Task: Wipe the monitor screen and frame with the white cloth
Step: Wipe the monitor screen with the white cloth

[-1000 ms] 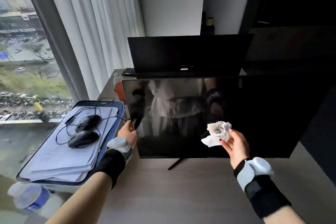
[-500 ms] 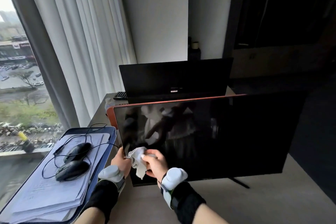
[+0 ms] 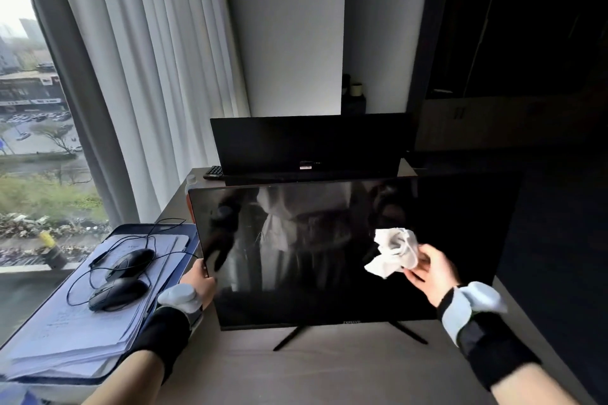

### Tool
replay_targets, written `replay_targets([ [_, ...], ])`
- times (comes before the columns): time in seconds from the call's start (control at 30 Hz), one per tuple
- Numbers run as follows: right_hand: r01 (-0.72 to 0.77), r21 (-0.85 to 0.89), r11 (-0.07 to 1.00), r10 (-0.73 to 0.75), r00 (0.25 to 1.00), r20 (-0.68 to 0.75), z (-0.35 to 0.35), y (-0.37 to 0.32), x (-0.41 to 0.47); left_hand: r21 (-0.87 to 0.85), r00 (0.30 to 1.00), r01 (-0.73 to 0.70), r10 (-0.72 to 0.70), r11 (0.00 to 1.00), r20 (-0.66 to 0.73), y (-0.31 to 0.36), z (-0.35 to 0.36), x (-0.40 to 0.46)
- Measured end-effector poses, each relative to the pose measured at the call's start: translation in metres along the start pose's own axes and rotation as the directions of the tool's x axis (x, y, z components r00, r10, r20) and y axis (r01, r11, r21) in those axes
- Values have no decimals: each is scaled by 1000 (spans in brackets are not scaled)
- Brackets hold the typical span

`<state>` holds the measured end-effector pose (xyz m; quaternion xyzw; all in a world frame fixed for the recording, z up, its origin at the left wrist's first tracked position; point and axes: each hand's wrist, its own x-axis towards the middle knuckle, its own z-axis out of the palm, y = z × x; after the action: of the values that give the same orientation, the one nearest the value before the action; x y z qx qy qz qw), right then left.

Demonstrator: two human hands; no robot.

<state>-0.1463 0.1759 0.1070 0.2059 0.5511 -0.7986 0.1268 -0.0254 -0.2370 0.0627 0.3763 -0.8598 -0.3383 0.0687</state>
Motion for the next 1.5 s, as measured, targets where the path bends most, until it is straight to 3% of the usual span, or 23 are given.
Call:
replay_targets([
  [0.17, 34, 58, 998, -29, 995, -91, -71, -43, 24, -133, 996, -65, 56, 989, -70, 18, -17, -3],
  [0.3, 69, 92, 993, -65, 997, -46, -66, -41, 25, -49, 975, -147, 137, 988, -174, 37, -33, -5],
  [0.4, 72, 128, 989, -79, 995, 52, -30, -22, 12, 20, 971, -129, 131, 991, -198, 45, -37, -6],
  [0.53, 51, 84, 995, -69, 972, 226, 35, 16, -19, -36, 965, -189, 179, 981, -191, 51, -35, -15],
  [0.7, -48, -7, 999, 46, 916, 400, 123, 65, -50, -75, 951, -241, 220, 968, -219, 55, -36, -20],
  [0.77, -107, -34, 994, 111, 895, 432, 153, 84, -59, -64, 945, -283, 267, 957, -190, 51, -38, -17],
  [1.07, -316, -58, 947, 302, 818, 490, 254, 129, -97, -12, 959, -231, 226, 973, -171, 39, -36, 1],
  [1.23, -340, -27, 940, 308, 811, 498, 253, 124, -93, 43, 962, -226, 230, 973, -146, 34, -39, 12],
  [1.5, -170, 30, 985, 128, 836, 534, 191, 69, -62, 72, 929, -303, 312, 950, -198, 19, -35, 20],
])
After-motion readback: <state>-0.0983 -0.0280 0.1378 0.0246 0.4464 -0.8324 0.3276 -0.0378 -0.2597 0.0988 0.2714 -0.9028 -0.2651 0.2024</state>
